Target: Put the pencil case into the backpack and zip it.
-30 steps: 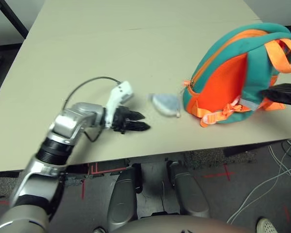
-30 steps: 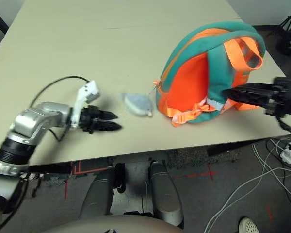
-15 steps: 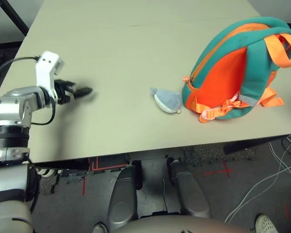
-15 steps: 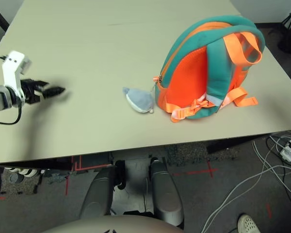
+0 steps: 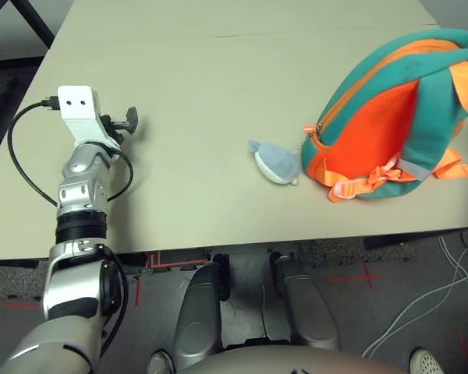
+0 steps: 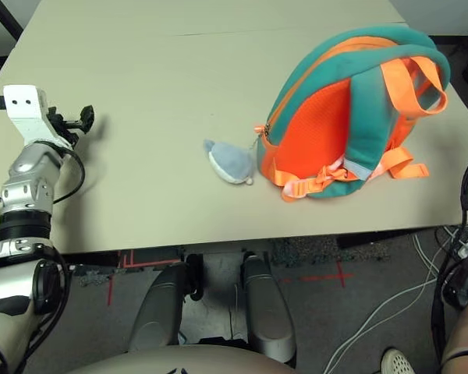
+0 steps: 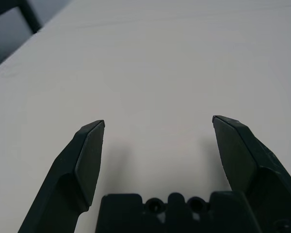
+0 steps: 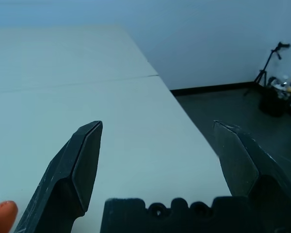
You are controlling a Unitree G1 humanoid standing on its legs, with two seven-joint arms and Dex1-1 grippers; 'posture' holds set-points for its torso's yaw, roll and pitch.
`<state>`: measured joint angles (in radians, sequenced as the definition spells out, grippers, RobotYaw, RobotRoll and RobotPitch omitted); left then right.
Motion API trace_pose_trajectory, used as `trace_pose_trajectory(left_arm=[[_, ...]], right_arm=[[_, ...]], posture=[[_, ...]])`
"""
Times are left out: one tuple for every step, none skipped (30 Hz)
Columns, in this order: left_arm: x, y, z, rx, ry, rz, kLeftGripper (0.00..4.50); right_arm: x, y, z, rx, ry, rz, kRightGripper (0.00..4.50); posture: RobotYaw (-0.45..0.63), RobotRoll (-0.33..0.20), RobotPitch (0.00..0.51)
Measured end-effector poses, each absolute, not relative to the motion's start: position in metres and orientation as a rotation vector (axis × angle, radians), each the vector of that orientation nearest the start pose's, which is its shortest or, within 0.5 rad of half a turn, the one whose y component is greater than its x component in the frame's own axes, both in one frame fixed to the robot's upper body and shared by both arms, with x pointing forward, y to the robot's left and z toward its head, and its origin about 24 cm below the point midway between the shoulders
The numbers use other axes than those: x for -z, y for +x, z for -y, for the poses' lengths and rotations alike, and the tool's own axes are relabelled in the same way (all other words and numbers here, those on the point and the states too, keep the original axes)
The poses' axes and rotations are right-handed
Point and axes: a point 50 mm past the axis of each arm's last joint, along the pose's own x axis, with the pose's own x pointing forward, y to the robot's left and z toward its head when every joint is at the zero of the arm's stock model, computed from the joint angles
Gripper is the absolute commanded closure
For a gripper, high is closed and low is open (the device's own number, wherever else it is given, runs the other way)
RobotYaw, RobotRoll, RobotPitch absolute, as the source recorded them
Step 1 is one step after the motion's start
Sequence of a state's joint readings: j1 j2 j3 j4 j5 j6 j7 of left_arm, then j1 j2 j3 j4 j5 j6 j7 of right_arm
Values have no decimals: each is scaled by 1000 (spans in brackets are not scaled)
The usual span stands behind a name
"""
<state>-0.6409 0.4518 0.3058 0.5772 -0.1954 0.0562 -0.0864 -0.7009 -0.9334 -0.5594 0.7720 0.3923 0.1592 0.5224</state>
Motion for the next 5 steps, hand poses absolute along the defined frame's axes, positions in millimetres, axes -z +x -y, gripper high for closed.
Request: trace_pose_trajectory(left_arm=[[-144,353,-288,-236,41,117,25],[-142,353,-287,-240,41,119,25],[-140,353,-287,-245,45,122,25],[-138,352,-287,-250,50,124,25],[-135,351,-286,-258,50,127,25]], right_arm=[[-237,284,422,202,-1,229,0],[-236,284,422,185,1,227,0],[-236,284,421,167,2,231,0],[-236,284,420,157,3,234,0],[-237,284,420,148,3,238,0]], posture=[[-144,0,326],[-156,0,330],[-164,0,333],[-164,0,333],[-160,0,332]])
